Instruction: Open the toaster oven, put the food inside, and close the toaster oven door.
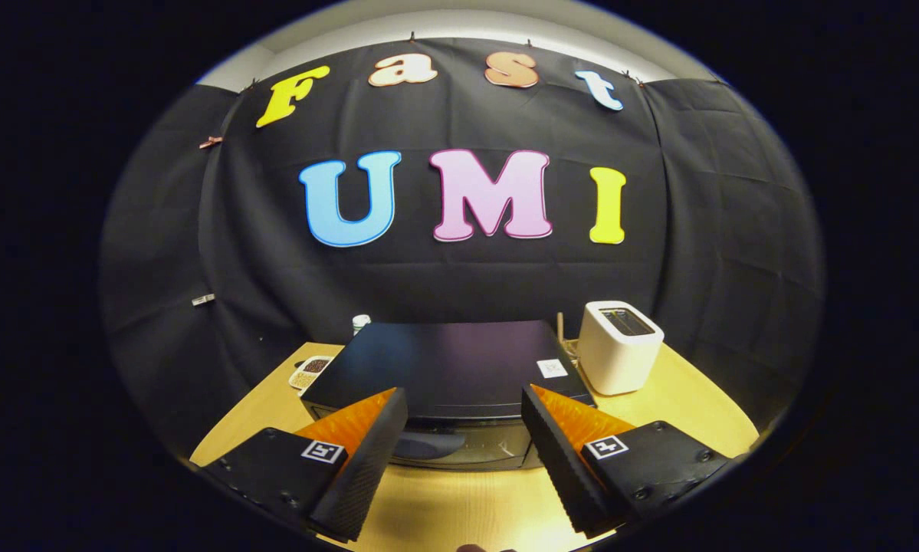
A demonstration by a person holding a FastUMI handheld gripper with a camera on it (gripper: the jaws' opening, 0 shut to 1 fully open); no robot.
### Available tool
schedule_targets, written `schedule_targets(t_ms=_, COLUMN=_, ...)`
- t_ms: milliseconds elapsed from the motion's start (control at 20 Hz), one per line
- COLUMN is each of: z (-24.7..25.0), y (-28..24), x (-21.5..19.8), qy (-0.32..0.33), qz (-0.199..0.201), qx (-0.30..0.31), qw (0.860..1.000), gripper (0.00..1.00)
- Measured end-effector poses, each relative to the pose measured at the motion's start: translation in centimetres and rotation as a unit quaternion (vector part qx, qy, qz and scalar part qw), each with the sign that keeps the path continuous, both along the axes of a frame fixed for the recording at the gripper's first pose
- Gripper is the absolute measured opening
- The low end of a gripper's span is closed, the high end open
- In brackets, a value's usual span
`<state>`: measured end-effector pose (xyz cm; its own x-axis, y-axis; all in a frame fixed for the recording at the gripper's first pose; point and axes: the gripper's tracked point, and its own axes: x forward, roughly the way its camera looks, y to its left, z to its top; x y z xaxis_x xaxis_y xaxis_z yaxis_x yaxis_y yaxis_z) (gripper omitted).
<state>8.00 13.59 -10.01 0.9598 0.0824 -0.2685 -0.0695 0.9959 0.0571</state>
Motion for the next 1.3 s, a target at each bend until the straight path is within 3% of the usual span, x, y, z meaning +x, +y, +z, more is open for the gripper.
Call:
schedule_targets(t_ms=500, z=-7.4, y=4.6, x=1.8, qy=0.065, qz=0.015, qx=-0.03, qw=0.997, gripper=0.98)
schedule_targets(t_ms=900, z=-7.6, y=4.7, x=2.8, qy=0.068, qz=-0.001, qx=-0.023, qw=0.997, gripper=0.98)
schedule_targets(t_ms=1300, z=-8.2, y=4.8, x=0.4, qy=0.089, qz=0.006, qx=-0.025, qw=0.996, gripper=0.99)
